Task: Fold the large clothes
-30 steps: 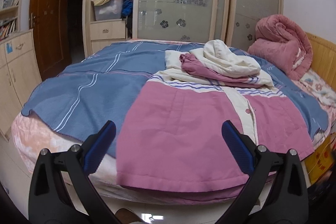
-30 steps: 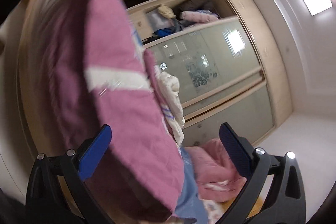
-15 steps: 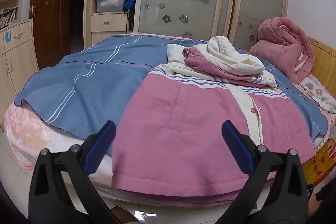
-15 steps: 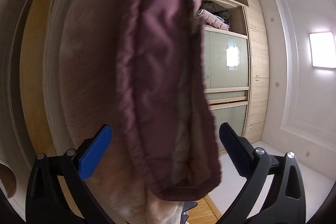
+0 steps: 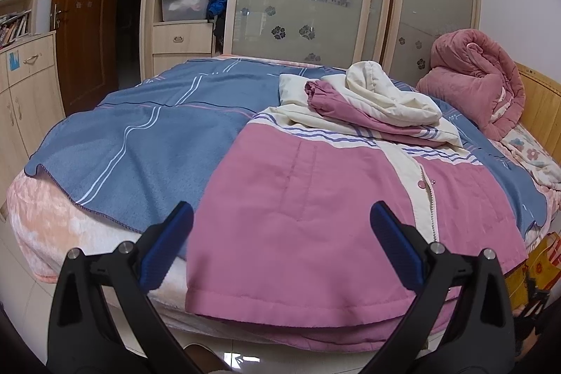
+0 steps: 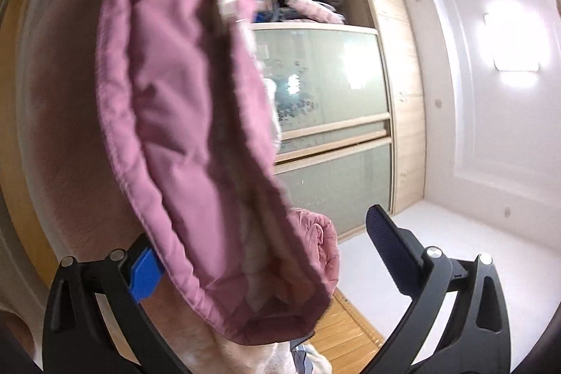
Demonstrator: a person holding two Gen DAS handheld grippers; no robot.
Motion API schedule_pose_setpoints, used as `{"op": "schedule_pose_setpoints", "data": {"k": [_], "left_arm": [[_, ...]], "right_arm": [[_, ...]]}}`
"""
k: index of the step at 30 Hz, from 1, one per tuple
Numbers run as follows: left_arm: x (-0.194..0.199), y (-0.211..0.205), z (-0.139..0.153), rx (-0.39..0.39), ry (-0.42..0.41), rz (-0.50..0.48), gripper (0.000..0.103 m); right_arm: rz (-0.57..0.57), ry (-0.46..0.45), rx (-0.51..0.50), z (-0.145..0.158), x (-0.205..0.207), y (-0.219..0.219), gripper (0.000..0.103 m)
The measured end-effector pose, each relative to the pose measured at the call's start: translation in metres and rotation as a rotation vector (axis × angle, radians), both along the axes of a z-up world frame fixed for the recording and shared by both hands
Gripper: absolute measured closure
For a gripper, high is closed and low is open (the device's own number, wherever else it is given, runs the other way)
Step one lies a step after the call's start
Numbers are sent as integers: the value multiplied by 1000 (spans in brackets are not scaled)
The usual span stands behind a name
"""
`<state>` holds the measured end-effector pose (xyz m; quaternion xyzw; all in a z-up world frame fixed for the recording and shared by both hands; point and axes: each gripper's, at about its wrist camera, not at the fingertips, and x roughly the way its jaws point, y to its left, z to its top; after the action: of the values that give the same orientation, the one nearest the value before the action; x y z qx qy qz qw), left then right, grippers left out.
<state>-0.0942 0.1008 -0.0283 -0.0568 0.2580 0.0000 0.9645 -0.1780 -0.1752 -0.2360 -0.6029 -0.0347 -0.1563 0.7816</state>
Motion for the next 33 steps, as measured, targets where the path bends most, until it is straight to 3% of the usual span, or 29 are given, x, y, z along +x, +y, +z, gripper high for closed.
{"op": "schedule_pose_setpoints", "data": {"k": [6,11,12,15,16,19,20,22,26,31,33], "left_arm": [[-2,-2,0,4,-3,-4,2],[-8,-8,3,32,-21,-56,2],[-11,-11,4,44,-29,-81,2],[-25,-21,7,102,-69,-206,2],[-29,-25,8,120,-78,-243,2],[-48,-44,7,241,-105,-395,2],[-56,-54,4,317,-111,-440,2],[-66,-74,-7,485,-107,-488,2],[-75,-100,-34,750,-121,-498,2],[-72,-104,-48,870,-134,-540,2],[-75,-107,-51,904,-123,-607,2]], "right_arm": [[-23,88,151,53,12,-6,1],[-17,267,295,106,35,-17,2],[-6,345,352,120,42,-21,5],[39,567,565,166,61,-30,36],[51,675,669,180,73,-38,54],[47,859,843,206,105,-49,75],[46,886,873,209,108,-47,87],[47,940,997,220,119,-54,93],[67,936,1043,231,102,-43,96],[119,887,1139,229,98,-35,96],[126,869,1153,233,90,-40,96]]}}
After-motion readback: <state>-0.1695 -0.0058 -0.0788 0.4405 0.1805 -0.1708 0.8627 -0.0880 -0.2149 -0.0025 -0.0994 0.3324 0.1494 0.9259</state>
